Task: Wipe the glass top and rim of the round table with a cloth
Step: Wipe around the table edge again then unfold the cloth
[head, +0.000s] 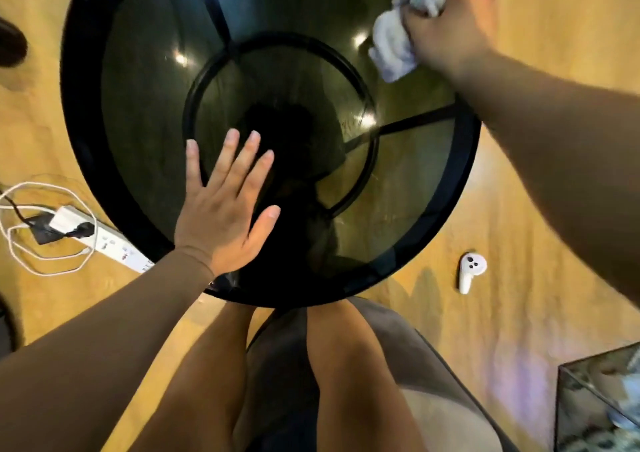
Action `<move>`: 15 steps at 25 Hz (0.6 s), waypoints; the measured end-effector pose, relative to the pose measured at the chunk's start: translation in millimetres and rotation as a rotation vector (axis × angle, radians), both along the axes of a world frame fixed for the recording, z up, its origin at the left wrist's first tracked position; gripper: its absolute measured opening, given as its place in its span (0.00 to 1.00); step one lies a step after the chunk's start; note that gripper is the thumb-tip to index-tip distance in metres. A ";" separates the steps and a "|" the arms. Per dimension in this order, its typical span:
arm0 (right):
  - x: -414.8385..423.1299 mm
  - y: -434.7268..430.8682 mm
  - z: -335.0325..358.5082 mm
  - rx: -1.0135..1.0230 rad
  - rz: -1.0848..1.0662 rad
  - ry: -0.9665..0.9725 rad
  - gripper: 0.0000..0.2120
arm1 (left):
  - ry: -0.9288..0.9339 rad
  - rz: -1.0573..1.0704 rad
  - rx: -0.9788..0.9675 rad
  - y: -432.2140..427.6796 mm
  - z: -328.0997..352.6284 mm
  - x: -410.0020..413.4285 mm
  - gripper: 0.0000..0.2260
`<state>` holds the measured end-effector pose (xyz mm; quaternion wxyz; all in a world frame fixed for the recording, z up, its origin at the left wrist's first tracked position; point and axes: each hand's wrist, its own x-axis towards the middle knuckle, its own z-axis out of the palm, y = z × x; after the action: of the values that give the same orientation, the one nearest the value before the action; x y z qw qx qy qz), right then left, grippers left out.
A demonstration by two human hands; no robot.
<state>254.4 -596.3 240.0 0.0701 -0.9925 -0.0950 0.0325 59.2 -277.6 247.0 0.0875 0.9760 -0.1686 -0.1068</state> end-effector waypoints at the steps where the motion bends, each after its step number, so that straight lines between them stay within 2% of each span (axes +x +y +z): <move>1: -26.0 17.1 3.1 0.173 -0.043 0.160 0.10 | 0.002 -0.001 0.010 -0.4 -0.2 0.0 0.31; 2: -47.5 29.7 9.1 0.200 -0.001 0.143 0.11 | -0.001 -0.005 0.018 -0.6 -0.7 0.3 0.31; 3: -96.1 46.6 31.0 0.066 -0.010 0.117 0.13 | -0.003 -0.010 0.022 -0.9 -1.1 0.9 0.31; 5: -216.2 69.5 15.4 0.416 0.289 0.261 0.12 | -0.008 -0.012 0.017 -0.6 -0.6 1.9 0.30; 6: -243.2 69.4 20.2 0.735 0.491 0.464 0.10 | -0.013 -0.011 0.013 -0.5 -0.5 1.7 0.30; 7: -258.5 55.6 30.8 0.439 0.679 0.408 0.10 | -0.015 -0.014 0.009 -0.9 -0.8 1.0 0.30; 8: -248.1 47.0 26.7 0.460 0.699 0.488 0.12 | -0.016 -0.019 0.004 -1.3 -1.0 0.9 0.30; 9: -230.1 32.9 21.3 0.582 0.718 0.486 0.17 | -0.018 -0.023 0.000 -0.9 -0.8 0.9 0.30; 11: -170.1 3.9 34.9 0.801 0.339 0.604 0.25 | -0.033 -0.024 -0.008 -0.5 -1.6 1.8 0.30; 12: -137.5 -8.1 31.2 0.655 0.416 0.534 0.26 | -0.035 -0.024 -0.015 -0.5 -1.3 1.4 0.30; 13: -100.8 -25.0 29.2 0.373 0.527 0.321 0.30 | -0.037 -0.026 -0.023 -0.5 -1.6 1.8 0.30; 14: -61.4 -32.1 35.2 0.162 0.552 0.199 0.32 | -0.043 -0.027 -0.034 -0.3 -1.9 2.0 0.30; 15: -33.3 -36.4 36.1 0.067 0.496 0.199 0.33 | -0.061 -0.026 -0.053 0.3 -2.3 2.2 0.29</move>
<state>221.1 -632.7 276.1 0.1017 -0.9279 -0.3291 0.1429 61.5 -277.3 244.7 0.1068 0.9739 -0.1864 -0.0737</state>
